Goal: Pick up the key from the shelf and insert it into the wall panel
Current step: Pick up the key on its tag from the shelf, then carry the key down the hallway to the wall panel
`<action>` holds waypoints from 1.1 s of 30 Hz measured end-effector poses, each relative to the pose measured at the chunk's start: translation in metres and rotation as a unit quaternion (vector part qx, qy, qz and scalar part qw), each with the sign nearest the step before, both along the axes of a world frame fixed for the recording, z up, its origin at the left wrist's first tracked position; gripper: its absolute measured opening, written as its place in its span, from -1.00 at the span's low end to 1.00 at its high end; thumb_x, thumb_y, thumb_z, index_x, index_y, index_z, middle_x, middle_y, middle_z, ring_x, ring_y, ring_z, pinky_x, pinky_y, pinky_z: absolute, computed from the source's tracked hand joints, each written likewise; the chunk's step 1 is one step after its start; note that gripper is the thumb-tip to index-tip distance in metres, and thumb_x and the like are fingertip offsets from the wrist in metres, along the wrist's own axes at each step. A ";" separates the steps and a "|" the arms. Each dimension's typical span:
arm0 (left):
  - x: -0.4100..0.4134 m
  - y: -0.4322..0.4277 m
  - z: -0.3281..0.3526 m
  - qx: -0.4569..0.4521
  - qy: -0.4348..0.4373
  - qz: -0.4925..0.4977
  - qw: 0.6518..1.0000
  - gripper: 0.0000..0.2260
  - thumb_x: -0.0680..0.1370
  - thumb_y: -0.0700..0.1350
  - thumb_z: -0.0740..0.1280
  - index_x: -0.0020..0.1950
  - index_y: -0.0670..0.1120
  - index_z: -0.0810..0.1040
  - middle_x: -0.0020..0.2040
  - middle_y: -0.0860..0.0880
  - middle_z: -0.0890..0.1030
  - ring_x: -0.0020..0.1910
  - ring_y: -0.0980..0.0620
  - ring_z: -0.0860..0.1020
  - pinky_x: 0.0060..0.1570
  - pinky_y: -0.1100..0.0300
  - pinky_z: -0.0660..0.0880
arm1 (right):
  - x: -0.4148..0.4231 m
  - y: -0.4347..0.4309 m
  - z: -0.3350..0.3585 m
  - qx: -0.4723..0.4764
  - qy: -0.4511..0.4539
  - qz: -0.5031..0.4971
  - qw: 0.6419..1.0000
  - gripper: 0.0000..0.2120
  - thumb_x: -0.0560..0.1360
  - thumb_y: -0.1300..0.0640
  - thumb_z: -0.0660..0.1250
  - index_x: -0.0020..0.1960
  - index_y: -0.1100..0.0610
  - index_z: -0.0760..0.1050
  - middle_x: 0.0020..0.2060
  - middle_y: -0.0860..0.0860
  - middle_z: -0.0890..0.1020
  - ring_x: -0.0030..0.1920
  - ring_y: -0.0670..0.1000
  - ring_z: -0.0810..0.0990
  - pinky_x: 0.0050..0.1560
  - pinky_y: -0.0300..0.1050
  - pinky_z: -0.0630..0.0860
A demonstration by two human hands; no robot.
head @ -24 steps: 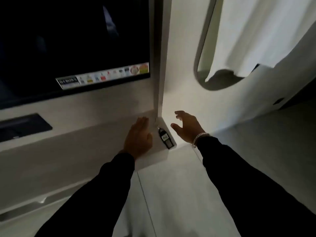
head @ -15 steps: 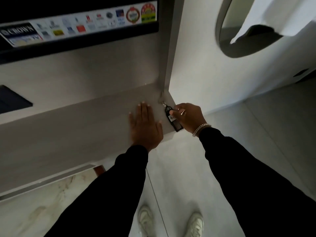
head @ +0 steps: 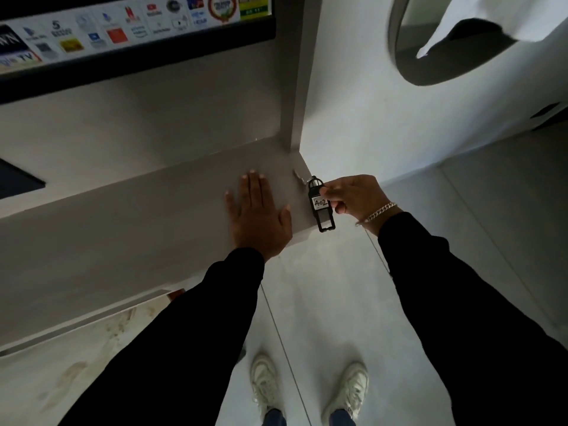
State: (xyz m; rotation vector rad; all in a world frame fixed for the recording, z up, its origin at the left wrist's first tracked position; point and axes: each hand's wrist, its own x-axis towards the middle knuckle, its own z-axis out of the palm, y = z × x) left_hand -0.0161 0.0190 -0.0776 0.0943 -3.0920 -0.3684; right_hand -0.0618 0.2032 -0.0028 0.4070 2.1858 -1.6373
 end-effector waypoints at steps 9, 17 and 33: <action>-0.014 0.030 0.016 0.034 -0.090 -0.020 0.995 -0.14 0.41 0.27 -0.15 0.56 -0.26 0.07 0.60 -0.25 0.08 0.58 -0.23 0.01 0.45 -0.37 -0.03 | 0.037 0.083 0.043 -0.106 -0.026 -0.064 0.992 -0.94 0.37 0.32 0.42 -0.17 0.32 0.62 -0.46 0.07 0.58 -0.46 -0.05 0.50 -0.42 -0.27 0.50; -0.023 0.174 0.043 0.183 -0.088 -0.099 0.974 -0.30 0.56 0.19 -0.02 0.59 -0.18 0.00 0.62 -0.14 0.01 0.60 -0.07 -0.08 0.54 -0.06 -0.13 | 0.050 0.209 0.060 -0.178 -0.013 -0.122 0.976 -0.83 0.39 0.31 0.42 -0.08 0.41 0.60 -0.45 0.10 0.58 -0.51 -0.08 0.48 -0.47 -0.30 0.47; -0.153 0.478 0.098 0.199 0.138 -0.425 0.872 -0.50 0.63 -0.03 0.11 0.52 -0.23 0.25 0.54 -0.19 0.30 0.56 -0.12 0.18 0.51 -0.15 0.20 | 0.009 0.461 0.091 -0.212 0.051 -0.327 0.919 -0.90 0.38 0.30 0.42 -0.11 0.30 0.64 -0.40 0.10 0.61 -0.45 -0.04 0.51 -0.45 -0.27 0.50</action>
